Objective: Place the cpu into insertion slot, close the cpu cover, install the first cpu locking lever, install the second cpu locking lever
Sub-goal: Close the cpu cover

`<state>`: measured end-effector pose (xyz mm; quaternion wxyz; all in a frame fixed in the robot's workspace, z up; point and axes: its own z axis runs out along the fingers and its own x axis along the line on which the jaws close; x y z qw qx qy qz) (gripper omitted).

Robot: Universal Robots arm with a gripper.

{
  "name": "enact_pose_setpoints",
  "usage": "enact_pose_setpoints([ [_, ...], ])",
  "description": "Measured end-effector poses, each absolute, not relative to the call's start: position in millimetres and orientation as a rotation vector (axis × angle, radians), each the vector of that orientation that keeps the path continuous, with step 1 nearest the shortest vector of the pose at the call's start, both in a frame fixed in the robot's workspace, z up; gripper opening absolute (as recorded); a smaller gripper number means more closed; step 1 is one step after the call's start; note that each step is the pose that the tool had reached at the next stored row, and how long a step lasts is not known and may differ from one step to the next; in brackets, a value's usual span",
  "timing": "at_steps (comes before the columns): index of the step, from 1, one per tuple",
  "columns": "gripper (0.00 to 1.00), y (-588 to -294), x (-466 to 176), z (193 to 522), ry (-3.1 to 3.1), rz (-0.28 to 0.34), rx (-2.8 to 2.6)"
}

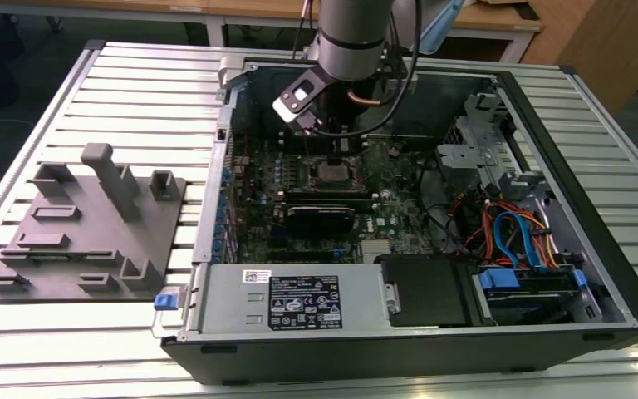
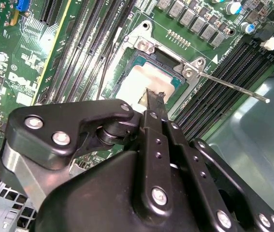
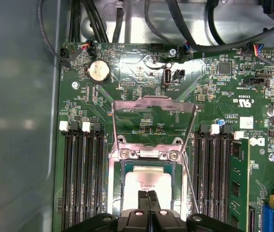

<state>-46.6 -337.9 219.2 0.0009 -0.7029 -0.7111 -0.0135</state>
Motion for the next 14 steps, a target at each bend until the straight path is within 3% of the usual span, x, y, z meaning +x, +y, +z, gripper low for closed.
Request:
enact_pose_setpoints([
  [14, 0.10, -337.8, -46.6, 224.1, -2.233, -0.042, -2.207],
])
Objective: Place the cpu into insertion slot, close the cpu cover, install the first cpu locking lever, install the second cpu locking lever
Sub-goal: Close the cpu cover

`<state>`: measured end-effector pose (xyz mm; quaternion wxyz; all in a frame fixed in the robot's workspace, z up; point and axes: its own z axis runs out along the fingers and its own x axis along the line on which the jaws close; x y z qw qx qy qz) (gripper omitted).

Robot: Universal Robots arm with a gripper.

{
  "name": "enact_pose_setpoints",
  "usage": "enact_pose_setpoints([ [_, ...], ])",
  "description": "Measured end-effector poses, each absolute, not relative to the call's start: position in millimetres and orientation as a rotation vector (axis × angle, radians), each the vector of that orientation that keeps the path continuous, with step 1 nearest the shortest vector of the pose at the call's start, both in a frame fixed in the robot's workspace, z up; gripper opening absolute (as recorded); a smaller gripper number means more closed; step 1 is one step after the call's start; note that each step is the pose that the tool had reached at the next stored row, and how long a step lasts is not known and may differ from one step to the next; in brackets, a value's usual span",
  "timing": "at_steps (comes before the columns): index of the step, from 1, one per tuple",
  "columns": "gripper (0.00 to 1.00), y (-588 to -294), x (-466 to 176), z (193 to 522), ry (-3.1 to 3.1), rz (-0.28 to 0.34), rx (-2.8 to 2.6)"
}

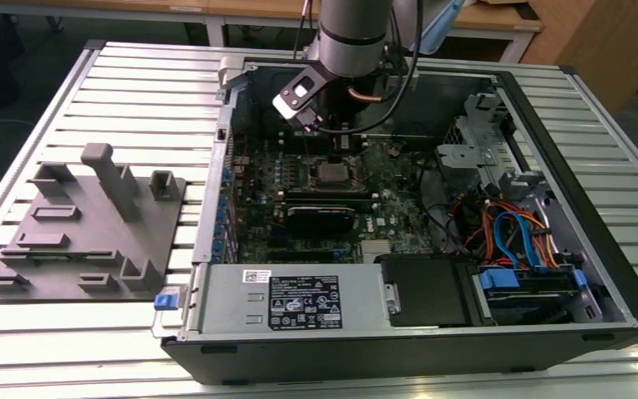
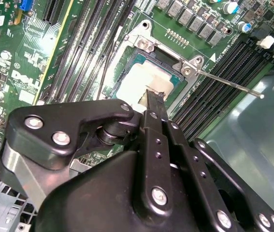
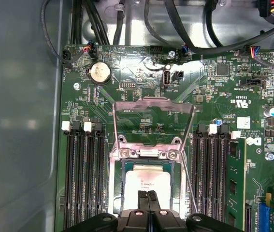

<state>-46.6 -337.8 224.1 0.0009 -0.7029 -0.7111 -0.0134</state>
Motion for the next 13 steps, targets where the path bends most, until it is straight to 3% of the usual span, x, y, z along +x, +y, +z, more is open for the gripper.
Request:
enact_pose_setpoints([
  [13, 0.10, -337.8, -46.6, 229.0, -2.233, -0.042, -2.207],
])
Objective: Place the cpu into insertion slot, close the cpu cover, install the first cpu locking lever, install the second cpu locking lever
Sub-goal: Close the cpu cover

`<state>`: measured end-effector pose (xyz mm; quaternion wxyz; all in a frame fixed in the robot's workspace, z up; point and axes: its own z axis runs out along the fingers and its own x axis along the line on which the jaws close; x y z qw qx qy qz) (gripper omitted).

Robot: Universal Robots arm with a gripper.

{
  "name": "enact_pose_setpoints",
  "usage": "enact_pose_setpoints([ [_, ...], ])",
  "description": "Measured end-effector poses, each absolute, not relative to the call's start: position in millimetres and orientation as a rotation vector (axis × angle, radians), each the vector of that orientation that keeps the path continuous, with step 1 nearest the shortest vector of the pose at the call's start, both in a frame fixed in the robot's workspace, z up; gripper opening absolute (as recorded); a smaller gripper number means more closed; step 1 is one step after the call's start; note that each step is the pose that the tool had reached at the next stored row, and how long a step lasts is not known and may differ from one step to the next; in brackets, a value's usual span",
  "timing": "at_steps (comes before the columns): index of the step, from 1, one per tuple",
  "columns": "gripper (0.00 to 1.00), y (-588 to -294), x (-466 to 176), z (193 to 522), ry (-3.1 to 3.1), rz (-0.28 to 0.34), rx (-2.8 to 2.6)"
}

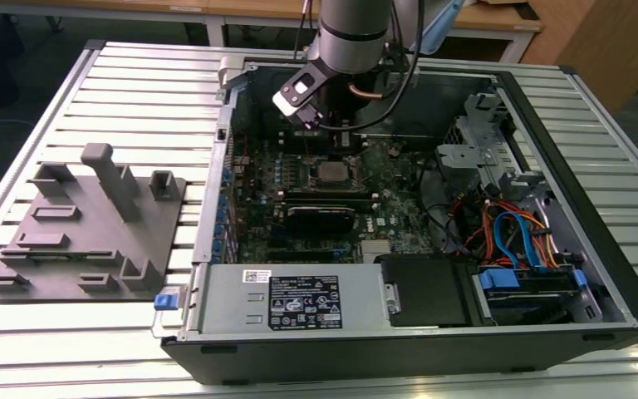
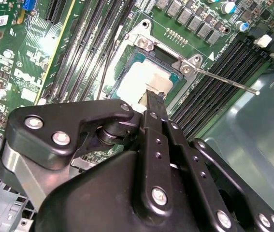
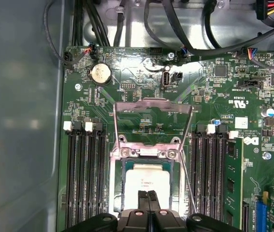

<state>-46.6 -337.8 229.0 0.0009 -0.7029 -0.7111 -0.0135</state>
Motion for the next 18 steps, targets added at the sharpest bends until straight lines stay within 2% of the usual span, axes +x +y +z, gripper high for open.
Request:
enact_pose_setpoints([
  [18, 0.10, -337.8, -45.0, 231.4, -2.231, -0.039, -2.206],
])
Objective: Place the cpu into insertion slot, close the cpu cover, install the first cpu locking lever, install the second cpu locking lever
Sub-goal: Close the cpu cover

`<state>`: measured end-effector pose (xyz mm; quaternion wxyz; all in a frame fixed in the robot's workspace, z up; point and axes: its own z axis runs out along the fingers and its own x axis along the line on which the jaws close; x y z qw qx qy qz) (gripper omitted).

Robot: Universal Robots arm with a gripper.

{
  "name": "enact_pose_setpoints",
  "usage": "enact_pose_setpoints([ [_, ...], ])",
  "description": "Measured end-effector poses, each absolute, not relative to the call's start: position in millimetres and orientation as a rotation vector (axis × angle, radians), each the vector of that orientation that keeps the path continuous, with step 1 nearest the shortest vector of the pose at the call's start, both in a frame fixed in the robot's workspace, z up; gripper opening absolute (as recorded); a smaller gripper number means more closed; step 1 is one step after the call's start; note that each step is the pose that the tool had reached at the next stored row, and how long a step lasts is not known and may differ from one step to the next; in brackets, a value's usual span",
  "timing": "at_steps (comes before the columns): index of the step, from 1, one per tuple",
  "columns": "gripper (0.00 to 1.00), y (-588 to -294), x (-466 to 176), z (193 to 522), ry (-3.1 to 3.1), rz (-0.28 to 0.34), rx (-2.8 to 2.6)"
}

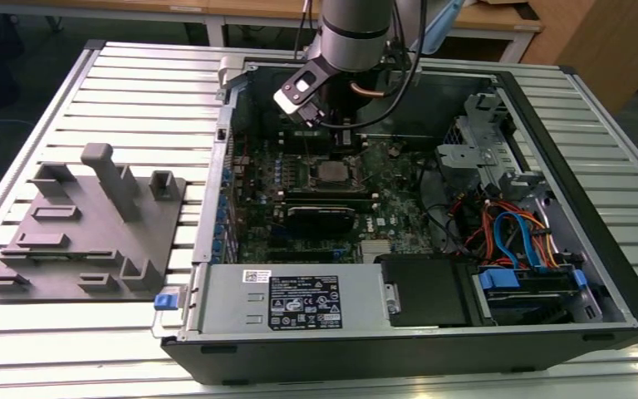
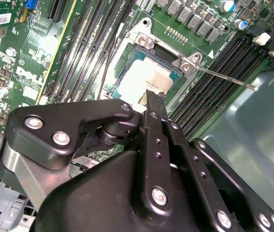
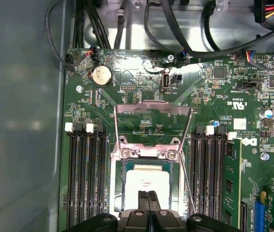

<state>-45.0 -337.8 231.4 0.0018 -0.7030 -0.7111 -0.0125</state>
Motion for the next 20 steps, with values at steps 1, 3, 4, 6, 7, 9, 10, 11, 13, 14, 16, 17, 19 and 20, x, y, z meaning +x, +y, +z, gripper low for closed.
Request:
enact_pose_setpoints([
  [1, 0.10, -337.8, -44.9, 231.4, -2.231, -0.039, -2.206],
  [3, 0.10, -337.8, -44.9, 231.4, -2.231, -0.039, -2.206],
  [4, 0.10, -337.8, -44.9, 231.4, -2.231, -0.039, -2.206],
  [6, 0.10, -337.8, -44.9, 231.5, -2.231, -0.039, -2.206],
  [7, 0.10, -337.8, -44.9, 231.9, -2.231, -0.039, -2.206],
  [9, 0.10, -337.8, -44.9, 232.3, -2.231, -0.039, -2.206],
  [10, 0.10, -337.8, -44.9, 232.7, -2.231, -0.039, -2.206],
  [11, 0.10, -337.8, -44.9, 233.1, -2.231, -0.039, -2.206],
  [13, 0.10, -337.8, -44.9, 233.8, -2.231, -0.039, -2.206],
  [14, 0.10, -337.8, -44.9, 234.2, -2.231, -0.039, -2.206],
  [16, 0.10, -337.8, -44.9, 234.8, -2.231, -0.039, -2.206],
  [17, 0.10, -337.8, -44.9, 235.2, -2.231, -0.039, -2.206],
  [19, 0.10, -337.8, -44.9, 235.9, -2.231, -0.039, -2.206],
  [20, 0.10, -337.8, -44.9, 236.3, -2.231, -0.039, -2.206],
])
